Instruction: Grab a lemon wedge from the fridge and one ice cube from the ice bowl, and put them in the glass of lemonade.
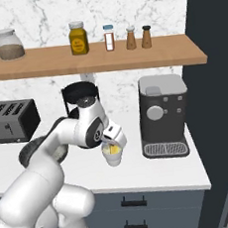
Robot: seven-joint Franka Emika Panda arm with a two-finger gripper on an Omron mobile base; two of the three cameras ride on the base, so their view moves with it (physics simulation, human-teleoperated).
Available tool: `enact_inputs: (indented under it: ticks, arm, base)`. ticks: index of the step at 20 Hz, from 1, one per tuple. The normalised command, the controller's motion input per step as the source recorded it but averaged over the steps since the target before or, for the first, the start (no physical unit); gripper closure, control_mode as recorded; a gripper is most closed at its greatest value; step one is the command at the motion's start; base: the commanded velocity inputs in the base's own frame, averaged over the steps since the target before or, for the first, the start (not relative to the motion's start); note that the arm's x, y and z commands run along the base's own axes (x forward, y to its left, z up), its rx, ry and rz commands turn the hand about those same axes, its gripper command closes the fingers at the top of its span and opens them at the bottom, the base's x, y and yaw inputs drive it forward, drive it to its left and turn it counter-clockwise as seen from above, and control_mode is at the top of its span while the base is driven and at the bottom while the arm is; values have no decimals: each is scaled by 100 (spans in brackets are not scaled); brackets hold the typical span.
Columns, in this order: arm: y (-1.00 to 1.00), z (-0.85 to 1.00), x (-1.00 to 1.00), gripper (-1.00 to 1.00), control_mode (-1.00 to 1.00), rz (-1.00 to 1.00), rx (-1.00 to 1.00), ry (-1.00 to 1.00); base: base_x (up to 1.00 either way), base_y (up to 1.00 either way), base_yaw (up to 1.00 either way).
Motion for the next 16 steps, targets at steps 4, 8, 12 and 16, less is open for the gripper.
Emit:
enact_inputs:
  ticks: [4,8,12,16]
  arm:
    - [0,-25,44,100,-100,-6,0,0]
    - [0,-15,47,100,-100,-3,0,0]
    - [0,-21,41,100,-100,-1,0,0]
    - [-1,-15,14,-100,-100,0,0,0]
  base:
    - [0,0,0]
    - [0,0,0]
    - [0,0,0]
    - [0,0,0]
